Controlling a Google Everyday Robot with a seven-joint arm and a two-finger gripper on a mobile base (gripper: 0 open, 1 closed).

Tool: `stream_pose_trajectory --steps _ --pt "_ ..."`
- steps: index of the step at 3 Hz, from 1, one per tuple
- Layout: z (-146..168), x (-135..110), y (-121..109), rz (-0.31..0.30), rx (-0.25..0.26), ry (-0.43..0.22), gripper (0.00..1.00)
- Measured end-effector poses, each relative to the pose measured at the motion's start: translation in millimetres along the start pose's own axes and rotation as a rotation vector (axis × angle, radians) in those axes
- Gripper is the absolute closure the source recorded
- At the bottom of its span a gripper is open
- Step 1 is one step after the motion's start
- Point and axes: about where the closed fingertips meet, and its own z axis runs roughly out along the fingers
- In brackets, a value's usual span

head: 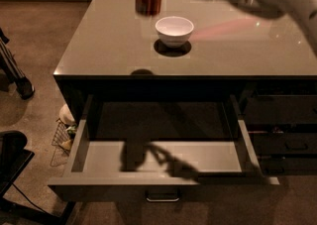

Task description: Place coke can into top drawer

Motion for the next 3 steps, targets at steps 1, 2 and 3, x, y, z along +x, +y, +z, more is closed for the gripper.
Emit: stream_pose_trajectory --steps 1,2,3 --pt "-7.1 104.1 45.4 0.042 -0.148 0.133 1.0" --pt "-0.1 145.9 69.2 0.072 -0.197 0.201 1.0" --pt "1.8 144.8 67.7 0.07 -0.193 0.193 1.0"
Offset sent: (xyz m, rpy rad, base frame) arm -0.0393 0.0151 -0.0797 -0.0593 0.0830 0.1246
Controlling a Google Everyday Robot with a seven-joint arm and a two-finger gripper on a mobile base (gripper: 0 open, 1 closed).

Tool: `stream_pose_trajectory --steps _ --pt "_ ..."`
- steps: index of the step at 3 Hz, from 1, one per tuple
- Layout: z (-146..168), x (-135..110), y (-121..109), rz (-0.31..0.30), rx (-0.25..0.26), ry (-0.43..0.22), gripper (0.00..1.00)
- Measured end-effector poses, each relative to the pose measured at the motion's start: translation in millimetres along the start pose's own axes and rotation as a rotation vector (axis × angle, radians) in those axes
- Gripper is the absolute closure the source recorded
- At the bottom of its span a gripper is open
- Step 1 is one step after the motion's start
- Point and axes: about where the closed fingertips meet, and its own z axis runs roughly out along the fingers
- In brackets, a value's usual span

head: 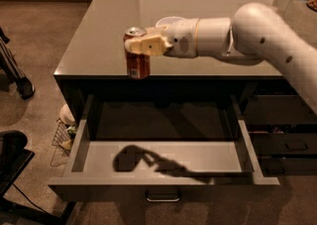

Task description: Place coke can into top drawer

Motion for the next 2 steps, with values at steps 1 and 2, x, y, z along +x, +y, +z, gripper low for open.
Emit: stream_pose_trajectory --steps 1,2 --pt "23.7 39.4 -5.4 0.001 -0.015 -0.023 1.0" --pt "26.6 96.4 19.7 -0.046 -0.059 -0.026 1.0"
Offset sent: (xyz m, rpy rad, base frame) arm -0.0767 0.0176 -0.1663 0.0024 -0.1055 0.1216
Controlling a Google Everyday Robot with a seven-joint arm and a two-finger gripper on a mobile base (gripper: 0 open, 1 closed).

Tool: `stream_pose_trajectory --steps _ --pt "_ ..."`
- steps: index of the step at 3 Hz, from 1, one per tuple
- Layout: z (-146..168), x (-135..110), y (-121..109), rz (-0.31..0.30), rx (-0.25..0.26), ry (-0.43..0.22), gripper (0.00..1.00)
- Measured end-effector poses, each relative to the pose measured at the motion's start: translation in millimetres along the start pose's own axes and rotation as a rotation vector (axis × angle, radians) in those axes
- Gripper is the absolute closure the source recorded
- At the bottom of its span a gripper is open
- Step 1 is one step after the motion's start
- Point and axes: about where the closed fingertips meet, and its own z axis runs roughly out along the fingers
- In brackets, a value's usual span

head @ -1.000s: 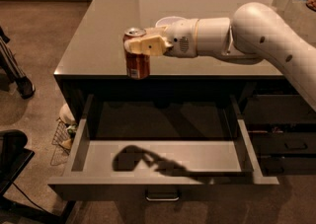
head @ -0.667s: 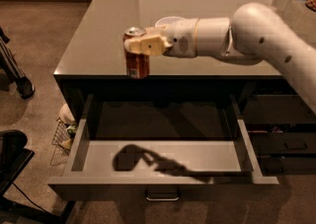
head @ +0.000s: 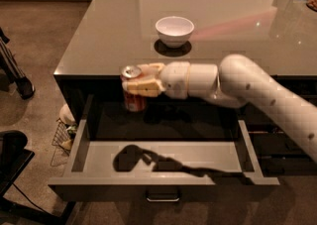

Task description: Place coke can into top drawer

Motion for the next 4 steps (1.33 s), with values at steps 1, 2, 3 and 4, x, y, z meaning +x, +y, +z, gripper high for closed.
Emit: stream_pose_trajectory --steps 1,2,3,4 --pt "9.8 69.9 25.7 -0.049 -0.059 0.006 1.0" --pt "24.5 103.2 34.5 -0.063 -0.092 0.01 1.0" --pt "60.2 156.7 30.6 -0.024 -0.103 -0.001 1.0" --pt "75.4 188.7 27.0 0.036 -0.085 -0.006 1.0"
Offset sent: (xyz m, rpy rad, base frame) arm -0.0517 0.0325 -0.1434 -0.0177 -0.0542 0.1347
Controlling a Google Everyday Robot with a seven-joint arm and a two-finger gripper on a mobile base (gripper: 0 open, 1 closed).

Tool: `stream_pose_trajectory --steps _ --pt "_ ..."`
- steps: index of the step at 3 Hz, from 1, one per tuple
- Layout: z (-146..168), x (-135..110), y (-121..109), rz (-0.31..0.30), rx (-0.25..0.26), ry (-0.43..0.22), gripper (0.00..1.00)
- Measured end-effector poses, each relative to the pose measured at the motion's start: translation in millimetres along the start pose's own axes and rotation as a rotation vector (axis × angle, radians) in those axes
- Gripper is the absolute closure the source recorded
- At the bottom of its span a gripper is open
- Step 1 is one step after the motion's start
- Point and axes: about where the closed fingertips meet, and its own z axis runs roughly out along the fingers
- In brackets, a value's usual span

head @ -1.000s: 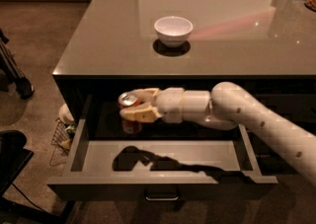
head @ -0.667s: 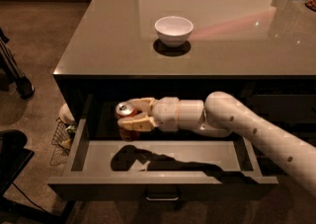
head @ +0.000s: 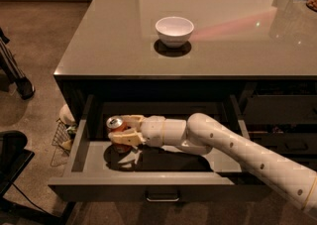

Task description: Place coke can into top drawer

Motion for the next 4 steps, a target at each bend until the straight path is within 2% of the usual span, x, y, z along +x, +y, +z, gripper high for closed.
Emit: stream_pose_trajectory --steps 1,4 --pt "-0.1 -2.3 0.2 0.002 0.001 -0.001 0.82" --pt "-0.1 -2.7 0.3 0.002 0.001 -0.001 0.12"
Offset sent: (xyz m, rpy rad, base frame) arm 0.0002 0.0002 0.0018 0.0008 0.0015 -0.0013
